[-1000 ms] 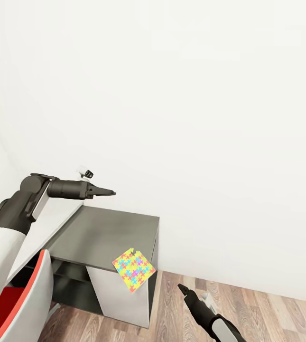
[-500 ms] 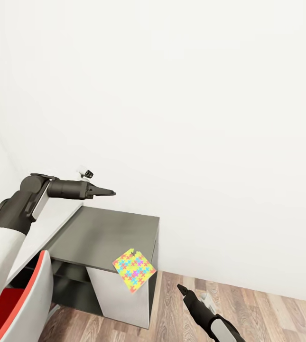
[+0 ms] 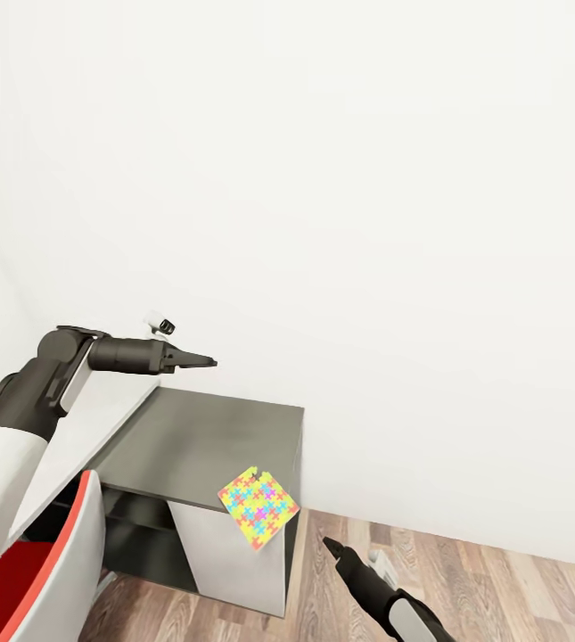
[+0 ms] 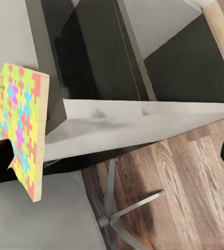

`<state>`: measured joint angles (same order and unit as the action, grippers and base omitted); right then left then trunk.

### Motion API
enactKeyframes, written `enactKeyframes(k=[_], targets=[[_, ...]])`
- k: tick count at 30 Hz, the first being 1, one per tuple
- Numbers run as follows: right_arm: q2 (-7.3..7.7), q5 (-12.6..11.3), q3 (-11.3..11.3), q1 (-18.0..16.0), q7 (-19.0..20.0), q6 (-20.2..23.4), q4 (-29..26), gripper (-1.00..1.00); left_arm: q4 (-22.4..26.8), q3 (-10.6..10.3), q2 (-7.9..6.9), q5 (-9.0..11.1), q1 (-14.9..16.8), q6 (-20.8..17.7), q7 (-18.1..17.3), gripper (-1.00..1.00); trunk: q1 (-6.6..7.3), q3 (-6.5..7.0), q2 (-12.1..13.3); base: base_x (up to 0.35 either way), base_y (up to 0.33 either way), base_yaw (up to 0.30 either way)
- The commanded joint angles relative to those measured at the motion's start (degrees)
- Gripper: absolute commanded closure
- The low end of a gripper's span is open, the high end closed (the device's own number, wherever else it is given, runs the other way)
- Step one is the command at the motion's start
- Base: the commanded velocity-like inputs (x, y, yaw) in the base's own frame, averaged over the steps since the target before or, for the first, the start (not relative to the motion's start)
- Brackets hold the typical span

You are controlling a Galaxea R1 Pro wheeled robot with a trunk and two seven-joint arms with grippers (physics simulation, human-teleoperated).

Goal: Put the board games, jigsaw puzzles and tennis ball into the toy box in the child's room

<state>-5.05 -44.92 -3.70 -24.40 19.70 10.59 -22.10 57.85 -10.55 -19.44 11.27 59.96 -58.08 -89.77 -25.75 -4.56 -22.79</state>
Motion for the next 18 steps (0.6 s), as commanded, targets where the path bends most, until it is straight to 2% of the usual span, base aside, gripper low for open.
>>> enactKeyframes(k=[1, 13, 18], targets=[[-0.05, -0.38, -0.34, -0.04, 0.15, 0.50, -0.05, -1.00, 0.00, -0.16, -0.07, 0.08, 0.07, -0.58, -0.23, -1.00, -0.04, -0.13, -0.13, 0.000, 0.085, 0.000], [-0.05, -0.37, -0.27, -0.04, 0.16, 0.41, -0.05, -1.00, 0.07, -0.17, -0.07, 0.07, -0.01, -0.58, -0.23, -1.00, -0.04, -0.13, -0.13, 0.002, 0.095, 0.000], [-0.11, -0.49, -0.31, -0.04, 0.16, -0.88, -0.05, -1.00, 0.07, -0.17, -0.07, 0.07, -0.02, -0.56, -0.23, -1.00, -0.04, -0.13, -0.13, 0.115, 0.086, 0.000]])
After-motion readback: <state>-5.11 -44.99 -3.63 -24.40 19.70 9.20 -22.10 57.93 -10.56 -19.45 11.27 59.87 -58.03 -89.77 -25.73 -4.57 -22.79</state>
